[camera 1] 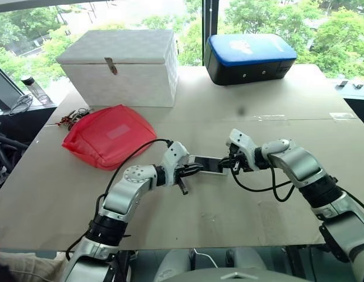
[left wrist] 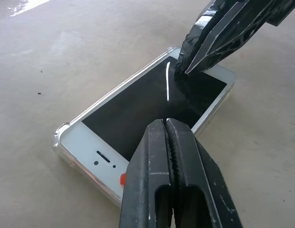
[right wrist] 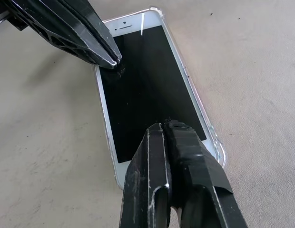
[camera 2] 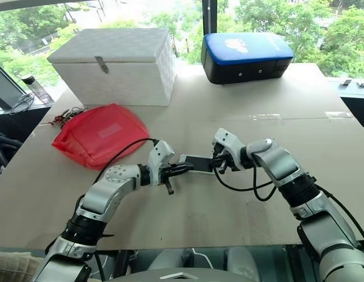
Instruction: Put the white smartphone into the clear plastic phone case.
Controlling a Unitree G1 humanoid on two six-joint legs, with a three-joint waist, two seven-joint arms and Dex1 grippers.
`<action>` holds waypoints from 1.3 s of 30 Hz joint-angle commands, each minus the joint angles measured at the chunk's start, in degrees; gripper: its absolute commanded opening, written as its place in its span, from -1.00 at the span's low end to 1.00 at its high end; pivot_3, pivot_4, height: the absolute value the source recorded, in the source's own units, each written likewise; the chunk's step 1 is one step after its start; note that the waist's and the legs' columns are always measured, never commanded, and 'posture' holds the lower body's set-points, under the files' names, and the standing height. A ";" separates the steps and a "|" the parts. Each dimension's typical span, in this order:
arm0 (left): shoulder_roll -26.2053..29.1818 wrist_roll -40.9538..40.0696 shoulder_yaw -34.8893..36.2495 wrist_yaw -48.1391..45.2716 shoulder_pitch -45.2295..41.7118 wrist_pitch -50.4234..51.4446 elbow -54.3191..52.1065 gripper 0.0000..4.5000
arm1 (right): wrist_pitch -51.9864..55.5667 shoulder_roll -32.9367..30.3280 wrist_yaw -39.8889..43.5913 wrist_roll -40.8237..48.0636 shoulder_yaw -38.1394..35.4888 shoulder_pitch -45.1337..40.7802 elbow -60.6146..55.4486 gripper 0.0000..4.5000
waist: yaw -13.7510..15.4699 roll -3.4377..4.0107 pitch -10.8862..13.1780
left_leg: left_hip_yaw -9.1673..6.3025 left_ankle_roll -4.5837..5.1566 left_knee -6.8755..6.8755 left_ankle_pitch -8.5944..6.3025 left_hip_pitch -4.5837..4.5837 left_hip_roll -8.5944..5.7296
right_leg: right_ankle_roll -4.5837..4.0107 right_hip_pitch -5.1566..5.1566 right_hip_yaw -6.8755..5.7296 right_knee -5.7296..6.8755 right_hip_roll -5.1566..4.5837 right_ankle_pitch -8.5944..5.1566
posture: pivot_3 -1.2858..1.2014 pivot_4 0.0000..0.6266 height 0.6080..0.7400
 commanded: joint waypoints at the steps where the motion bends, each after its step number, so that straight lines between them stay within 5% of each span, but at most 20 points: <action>1: 0.11 0.52 -0.57 0.21 0.55 0.67 -0.60 -0.97 | 3.73 -0.77 -0.13 -5.68 9.31 6.27 10.92 -1.00 | 0.15 0.12 -0.12 | 0.00 0.00 -0.01 0.00 0.00 0.00 | 0.00 0.00 0.01 -0.02 0.00 0.00 | 0.03 -0.52 1.00; 13: -0.42 1.21 -0.76 0.53 0.47 -0.16 0.52 -0.97 | -1.00 -8.18 8.61 -6.69 11.36 10.28 0.92 -1.00 | 0.46 -0.02 -0.34 | -0.21 0.00 -0.27 -0.01 -0.19 0.00 | -0.01 0.02 -0.16 -0.59 -0.01 0.00 | 0.03 -0.52 1.00; 29: -1.17 0.57 -1.38 3.50 -0.13 7.05 -7.93 -0.97 | -7.71 -7.13 13.38 -16.91 17.31 11.50 1.97 -1.00 | 0.47 -0.37 -0.55 | -0.29 0.02 -0.59 -0.02 -0.07 0.02 | -0.03 0.15 -0.20 -0.85 -0.02 -0.01 | 0.03 -0.52 1.00; 35: -0.76 0.59 -1.17 3.53 -0.56 7.07 -7.35 -0.97 | -9.66 -3.61 8.47 -18.03 12.40 12.91 3.59 -1.00 | 0.12 -0.51 -0.60 | -0.34 -0.02 -0.79 -0.01 0.03 0.05 | -0.06 0.14 -0.15 -0.95 0.03 -0.03 | 0.03 -0.52 1.00; 39: -0.71 -0.08 -0.60 4.09 -0.68 8.45 -9.02 -0.97 | -9.06 -4.05 8.15 -10.51 0.22 15.49 -3.92 -1.00 | 0.25 -0.57 -0.27 | -0.34 -0.01 -0.86 -0.02 0.18 0.05 | -0.06 0.17 0.06 -0.92 0.12 -0.03 | 0.03 -0.52 1.00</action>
